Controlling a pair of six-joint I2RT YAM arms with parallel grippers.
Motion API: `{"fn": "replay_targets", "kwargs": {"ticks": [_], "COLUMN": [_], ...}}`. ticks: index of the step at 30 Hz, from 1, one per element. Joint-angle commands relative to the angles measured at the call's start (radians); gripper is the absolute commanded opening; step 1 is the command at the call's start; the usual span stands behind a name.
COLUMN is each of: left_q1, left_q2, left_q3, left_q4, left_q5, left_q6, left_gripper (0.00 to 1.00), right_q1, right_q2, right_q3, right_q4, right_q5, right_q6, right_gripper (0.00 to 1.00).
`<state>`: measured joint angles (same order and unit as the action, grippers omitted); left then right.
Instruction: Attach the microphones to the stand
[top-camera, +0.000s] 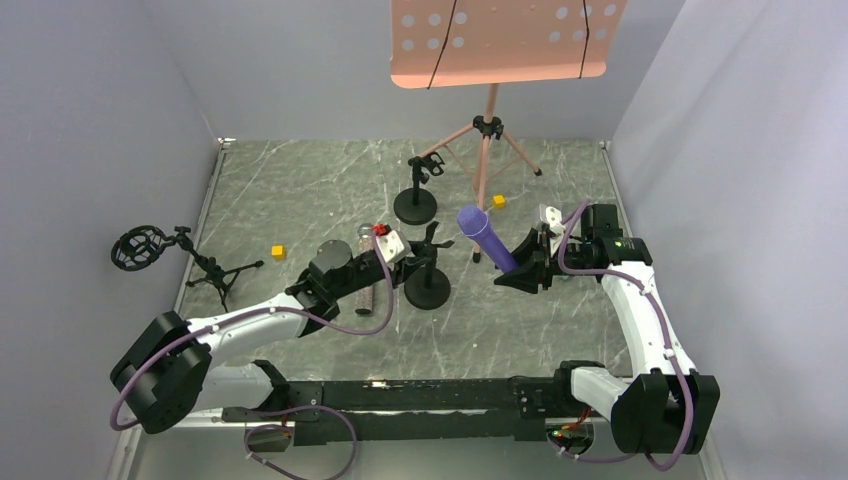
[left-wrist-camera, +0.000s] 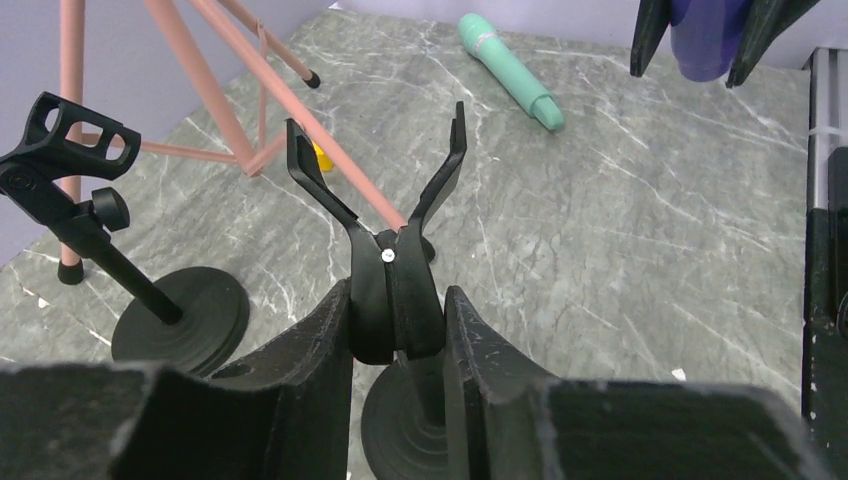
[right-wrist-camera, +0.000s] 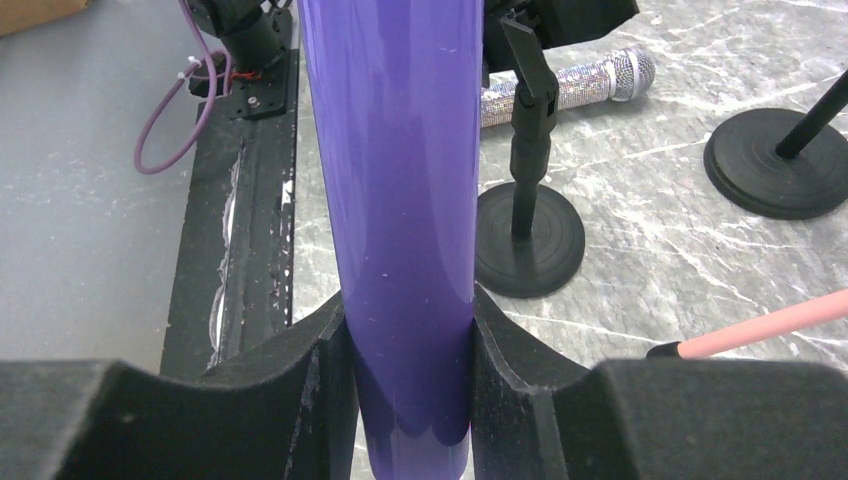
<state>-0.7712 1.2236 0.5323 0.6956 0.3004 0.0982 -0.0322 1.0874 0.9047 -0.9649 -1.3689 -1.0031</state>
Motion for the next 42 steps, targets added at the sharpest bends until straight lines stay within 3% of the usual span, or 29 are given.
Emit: {"fn": "replay_targets", "kwargs": {"ticks": [1,4,7,15,27,42], "left_q1": [0.035,0.066,0.076,0.102,0.125,0.125], "left_q2": [-0.050,-0.063,-0.067,-0.058,-0.045,-0.026], "left_q3": [0.033,0.048,0.065,0.070,0.063,0.040], "left_q4": [-0.030,-0.078,-0.132,-0.154,-0.147,-0.083], "left_q5": [0.075,0.141,0.179,0.238,0.306,0.314], "left_q6": [0.036,0.038,0.054,0.048,0.042,-0.007], "left_gripper": [0.17,0.17,0.16,0.15,0.13,0.15], "right_q1": [-0.001,0.024,0.057,0.194,0.352,0.420], "right_q2": [0.010,0.075,0.180,0.466,0.583,0.638], "right_q3": [0.015,0.065,0.173,0.425,0.409,0.381], "right_q4": [0.034,0.067,-0.013,-0.091,0.116,0.165], "right_q5": [-0.011,0.062,0.094,0.120,0.191,0.163], "right_q6": [-0.037,-0.047,-0.200,-0.385,-0.298,-0.227], "right_gripper": [0.06,0.06,0.05,0.06,0.07,0.08]}}
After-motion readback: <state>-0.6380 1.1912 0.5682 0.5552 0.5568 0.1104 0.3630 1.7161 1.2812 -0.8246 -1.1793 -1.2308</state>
